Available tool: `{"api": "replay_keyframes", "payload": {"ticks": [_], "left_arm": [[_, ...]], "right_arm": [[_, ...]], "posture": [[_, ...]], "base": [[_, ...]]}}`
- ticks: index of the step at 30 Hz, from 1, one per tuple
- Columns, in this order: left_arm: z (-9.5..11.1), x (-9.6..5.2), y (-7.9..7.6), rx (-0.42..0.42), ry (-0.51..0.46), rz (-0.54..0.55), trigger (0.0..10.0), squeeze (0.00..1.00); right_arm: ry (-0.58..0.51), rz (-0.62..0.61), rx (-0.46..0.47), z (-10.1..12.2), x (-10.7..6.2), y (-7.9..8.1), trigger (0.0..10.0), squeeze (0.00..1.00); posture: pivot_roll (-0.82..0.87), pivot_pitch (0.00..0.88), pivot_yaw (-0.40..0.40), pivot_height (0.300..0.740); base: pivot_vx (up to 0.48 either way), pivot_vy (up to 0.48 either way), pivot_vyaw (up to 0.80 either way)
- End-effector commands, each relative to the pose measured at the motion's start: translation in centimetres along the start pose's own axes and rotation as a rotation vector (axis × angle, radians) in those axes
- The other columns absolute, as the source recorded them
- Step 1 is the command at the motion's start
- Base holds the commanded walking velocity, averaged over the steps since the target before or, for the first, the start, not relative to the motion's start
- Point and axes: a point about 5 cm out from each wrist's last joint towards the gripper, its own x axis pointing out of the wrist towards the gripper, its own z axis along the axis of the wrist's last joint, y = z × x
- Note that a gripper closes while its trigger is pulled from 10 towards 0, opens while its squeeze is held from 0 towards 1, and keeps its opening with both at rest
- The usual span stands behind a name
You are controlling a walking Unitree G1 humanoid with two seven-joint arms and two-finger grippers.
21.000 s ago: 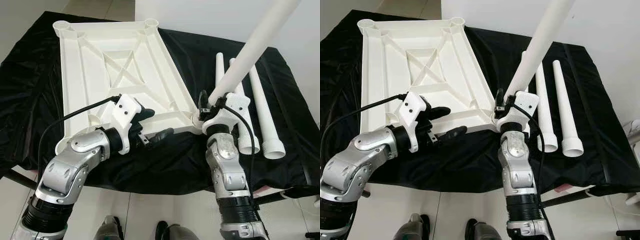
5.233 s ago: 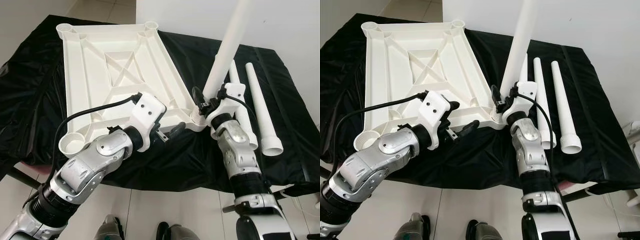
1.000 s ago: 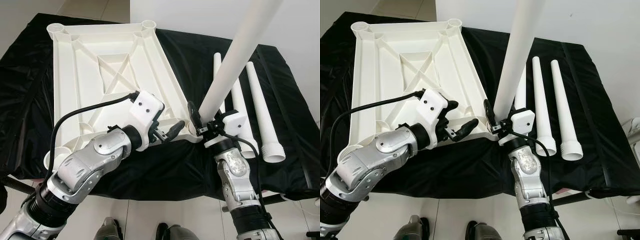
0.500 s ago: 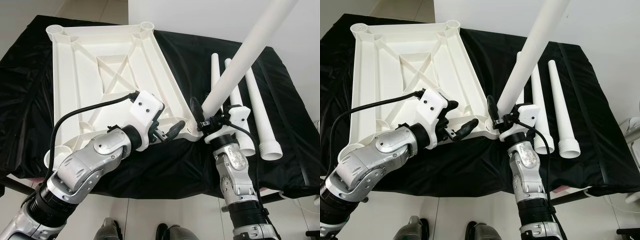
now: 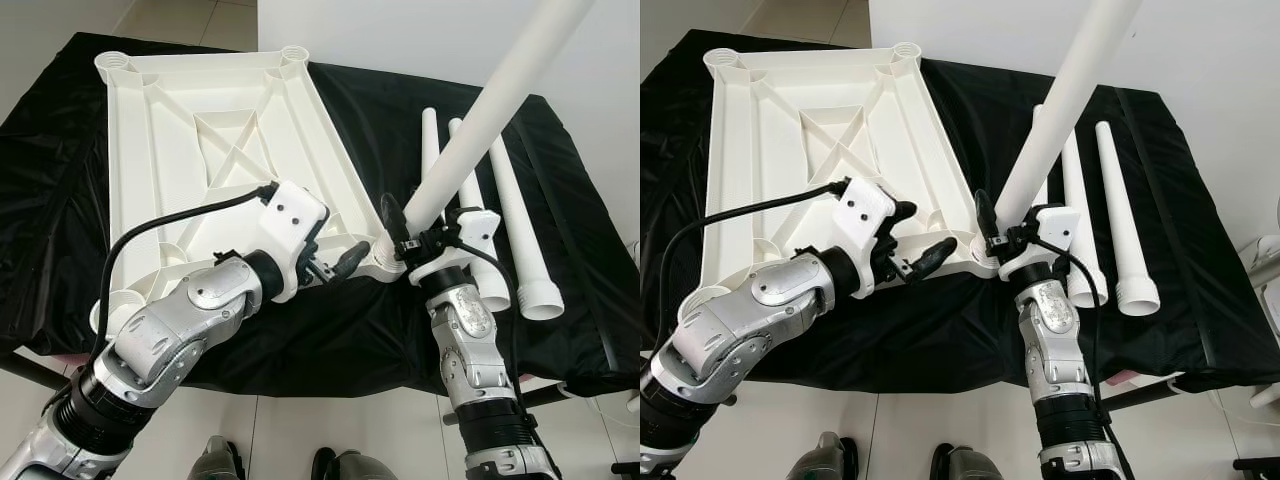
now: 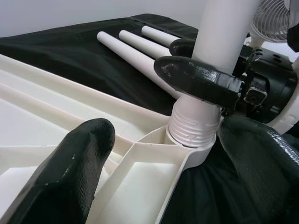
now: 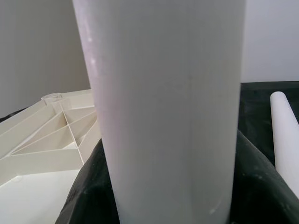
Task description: Building children table
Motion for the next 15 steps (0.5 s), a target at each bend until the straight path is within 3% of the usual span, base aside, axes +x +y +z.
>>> {"api": "replay_keyframes", "payload": {"ticks": [1, 4, 6, 8, 10, 15], "left_arm": [[-0.15, -0.18, -1.15, -0.007, 0.01, -0.166, 10.0, 0.0], [-0.14, -0.18, -1.15, -0.007, 0.01, -0.165, 10.0, 0.0], [-0.13, -0.18, -1.15, -0.008, 0.009, -0.164, 10.0, 0.0], [-0.13, -0.18, -1.15, -0.008, 0.009, -0.164, 10.0, 0.0], [-0.13, -0.18, -1.15, -0.01, 0.009, -0.164, 10.0, 0.0], [-0.13, -0.17, -1.15, -0.01, 0.01, -0.165, 10.0, 0.0]], "right_arm": [[0.217, -0.035, 0.009, -3.78, -2.16, -0.2, 10.0, 0.0], [0.213, -0.059, 0.002, -3.73, -2.22, -0.15, 10.0, 0.0], [0.218, -0.172, -0.02, -3.9, -2.38, 0.04, 10.0, 0.0], [0.218, -0.172, -0.02, -3.9, -2.38, 0.04, 10.0, 0.0], [0.223, -0.285, -0.041, -4.05, -2.47, 0.1, 10.0, 0.0], [0.228, -0.388, -0.051, -4.37, -2.53, 0.52, 10.0, 0.0]], "posture": [[0.12, 0.198, -0.071, 0.74], [0.12, 0.197, -0.072, 0.74], [0.12, 0.197, -0.072, 0.74], [0.12, 0.197, -0.072, 0.74], [0.12, 0.198, -0.07, 0.74], [0.12, 0.198, -0.07, 0.74]], "base": [[0.0, 0.0, 0.0], [0.0, 0.0, 0.0], [0.0, 0.0, 0.0], [0.0, 0.0, 0.0], [0.0, 0.0, 0.0], [0.0, 0.0, 0.0]]}}
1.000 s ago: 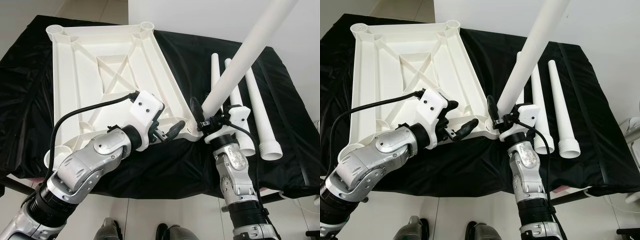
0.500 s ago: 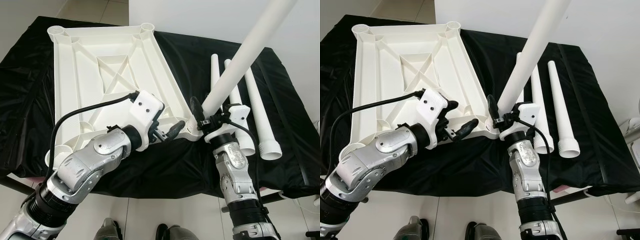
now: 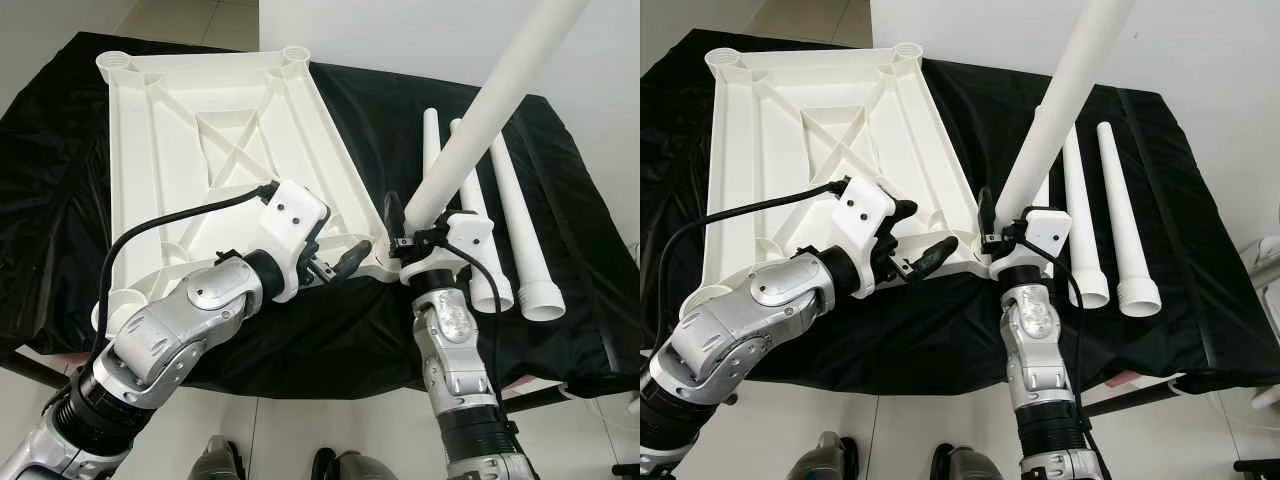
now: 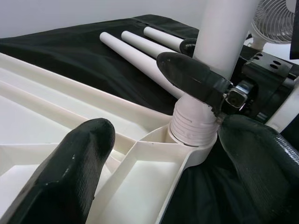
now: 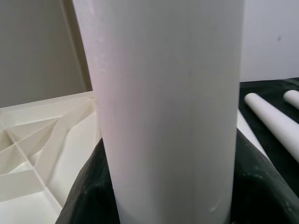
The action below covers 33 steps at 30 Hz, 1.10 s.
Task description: Building children table
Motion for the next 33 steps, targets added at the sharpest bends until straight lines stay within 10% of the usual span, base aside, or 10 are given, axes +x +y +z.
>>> {"api": "replay_keyframes", "payload": {"ticks": [1, 33], "left_arm": [[-0.2, -0.2, -1.1, -0.01, 0.011, -0.163, 10.0, 0.0], [-0.2, -0.1, -1.1, -0.014, 0.011, -0.155, 10.0, 0.0]], "right_arm": [[0.236, -0.09, -0.039, -4.4, -2.2, -1.5, 10.0, 0.0], [0.264, -0.207, -0.057, -4.3, -2.7, 0.3, 10.0, 0.0]], "posture": [[0.12, 0.198, -0.07, 0.74], [0.13, 0.199, -0.08, 0.74]], "base": [[0.0, 0.0, 0.0], [0.0, 0.0, 0.0]]}}
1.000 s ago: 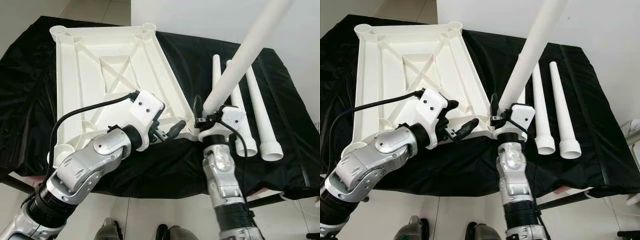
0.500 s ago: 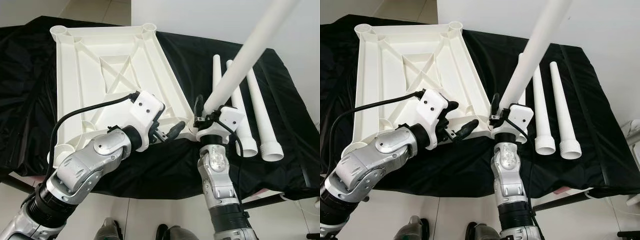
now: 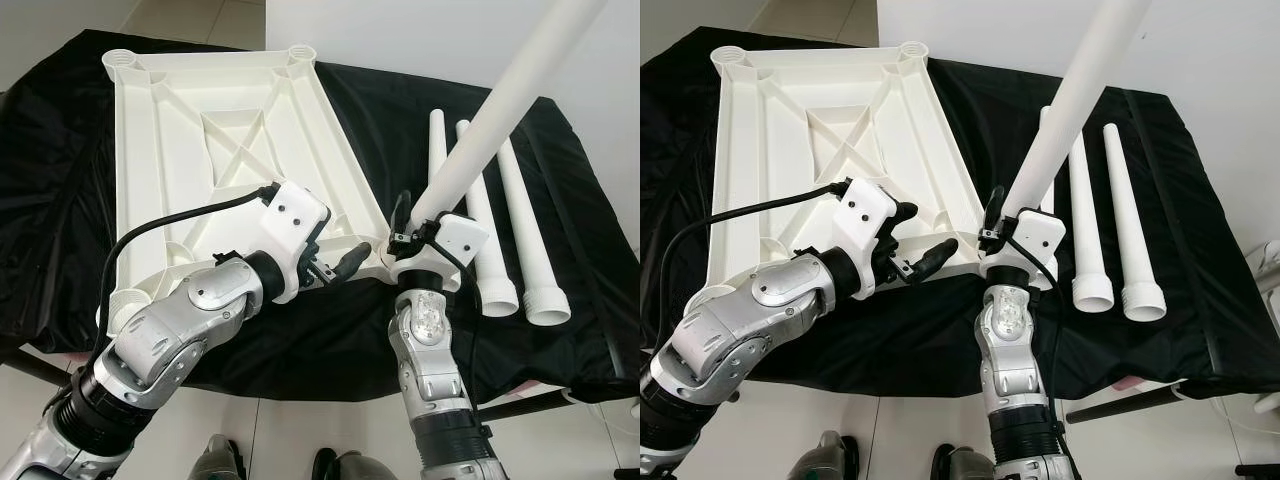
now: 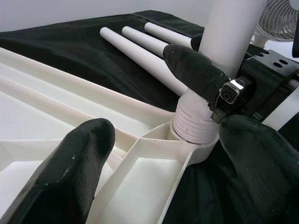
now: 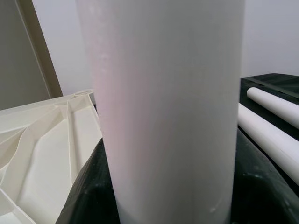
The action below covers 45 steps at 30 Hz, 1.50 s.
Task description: Building children table
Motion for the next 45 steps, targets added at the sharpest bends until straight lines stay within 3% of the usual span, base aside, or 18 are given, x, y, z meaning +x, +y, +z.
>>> {"api": "replay_keyframes", "payload": {"ticks": [1, 17, 18, 19, 20, 34, 35, 45], "left_arm": [[-0.1, -0.1, -1.0, -0.007, 0.002, -0.153, 10.0, 0.0], [-0.1, 0.0, -1.1, -0.007, -0.002, -0.156, 10.0, 0.0], [-0.1, 0.0, -1.1, -0.007, -0.001, -0.155, 10.0, 0.0], [-0.1, 0.0, -1.1, -0.007, -0.001, -0.155, 10.0, 0.0], [-0.1, 0.0, -1.1, -0.007, -0.002, -0.156, 10.0, 0.0], [0.0, 0.1, -1.1, -0.008, -0.007, -0.157, 10.0, 0.0], [0.0, 0.1, -1.1, -0.008, -0.006, -0.157, 10.0, 0.0], [-0.1, 0.1, -1.1, -0.011, -0.004, -0.154, 10.0, 0.0]], "right_arm": [[0.261, -0.033, -0.08, -4.6, -2.1, -1.3, 10.0, 0.0], [0.252, -0.02, -0.087, -4.6, -2.1, -1.2, 10.0, 0.0], [0.25, -0.015, -0.078, -4.5, -2.1, -1.2, 10.0, 0.94], [0.25, -0.015, -0.078, -4.5, -2.1, -1.2, 10.0, 0.94], [0.246, 0.006, -0.059, -4.5, -2.0, -1.2, 10.0, 1.0], [0.214, 0.036, -0.029, -4.0, -1.5, -1.4, 10.0, 1.0], [0.207, 0.049, -0.025, -3.8, -1.3, -1.4, 10.0, 0.0], [0.158, 0.099, -0.044, -3.1, -0.4, -2.0, 10.0, 0.0]], "posture": [[0.13, 0.197, -0.082, 0.74], [0.13, 0.187, -0.084, 0.74], [0.13, 0.185, -0.084, 0.74], [0.13, 0.185, -0.084, 0.74], [0.13, 0.185, -0.084, 0.74], [0.13, 0.174, -0.086, 0.74], [0.13, 0.174, -0.086, 0.74], [0.13, 0.174, -0.086, 0.74]], "base": [[0.0, 0.0, 0.0], [0.0, 0.0, 0.0], [0.0, 0.0, 0.0], [0.0, 0.0, 0.0], [0.0, 0.0, 0.0], [0.0, 0.0, 0.0], [0.0, 0.0, 0.0], [0.0, 0.0, 0.0]]}}
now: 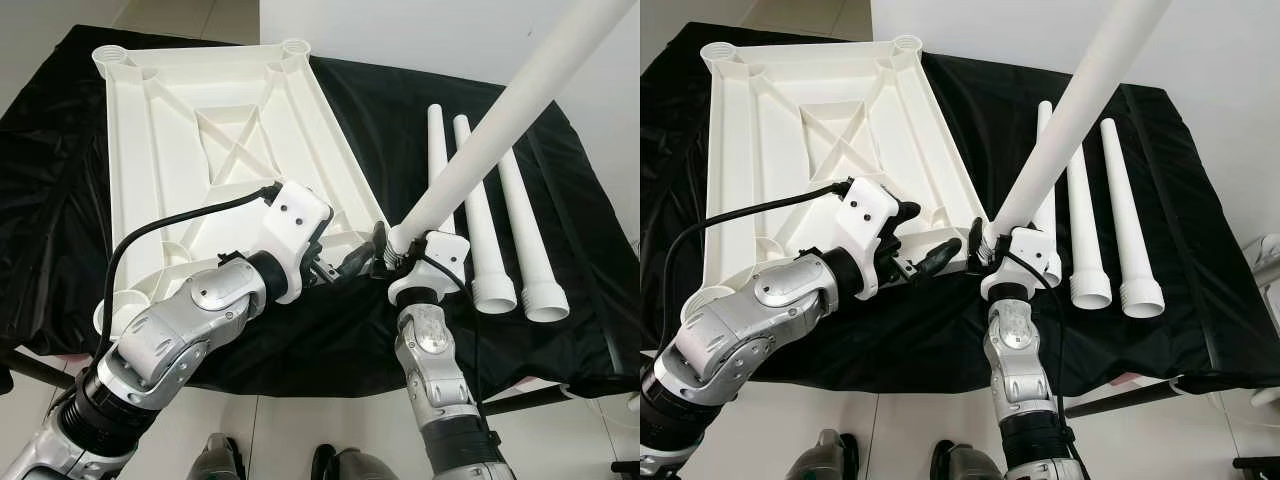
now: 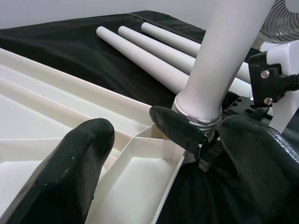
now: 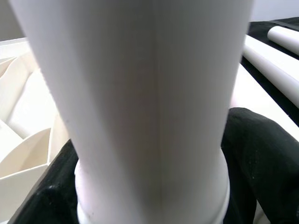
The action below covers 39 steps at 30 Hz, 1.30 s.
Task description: Building children table
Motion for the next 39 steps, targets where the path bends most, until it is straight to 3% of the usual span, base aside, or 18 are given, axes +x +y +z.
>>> {"api": "replay_keyframes", "payload": {"ticks": [1, 20, 26, 27, 39], "left_arm": [[-0.2, -0.1, -0.9, -0.002, 0.008, -0.151, 10.0, 0.0], [-0.2, -0.1, -0.9, -0.004, 0.01, -0.15, 10.0, 0.0], [-0.1, -0.1, -0.9, -0.006, 0.009, -0.147, 10.0, 0.0], [-0.1, 0.0, -0.9, -0.006, 0.008, -0.147, 10.0, 0.0], [-0.1, 0.0, -0.9, -0.006, 0.007, -0.142, 10.0, 0.0]], "right_arm": [[0.031, -0.007, -0.006, -0.8, -0.3, -0.6, 10.0, 0.0], [-0.077, 0.132, 0.025, 1.4, 0.6, -0.6, 10.0, 0.0], [-0.146, 0.172, -0.006, 2.8, 1.3, -1.1, 10.0, 0.0], [-0.162, 0.182, 0.009, 3.3, 1.6, -1.3, 0.0, 0.0], [-0.201, 0.193, 0.012, 4.2, 2.4, -2.0, 0.0, 0.0]], "posture": [[0.13, 0.174, -0.086, 0.74], [0.12, 0.186, -0.085, 0.74], [0.12, 0.187, -0.087, 0.74], [0.12, 0.187, -0.087, 0.74], [0.12, 0.185, -0.091, 0.74]], "base": [[0.0, 0.0, 0.0], [0.0, 0.0, 0.0], [0.0, 0.0, 0.0], [0.0, 0.0, 0.0], [0.0, 0.0, 0.0]]}}
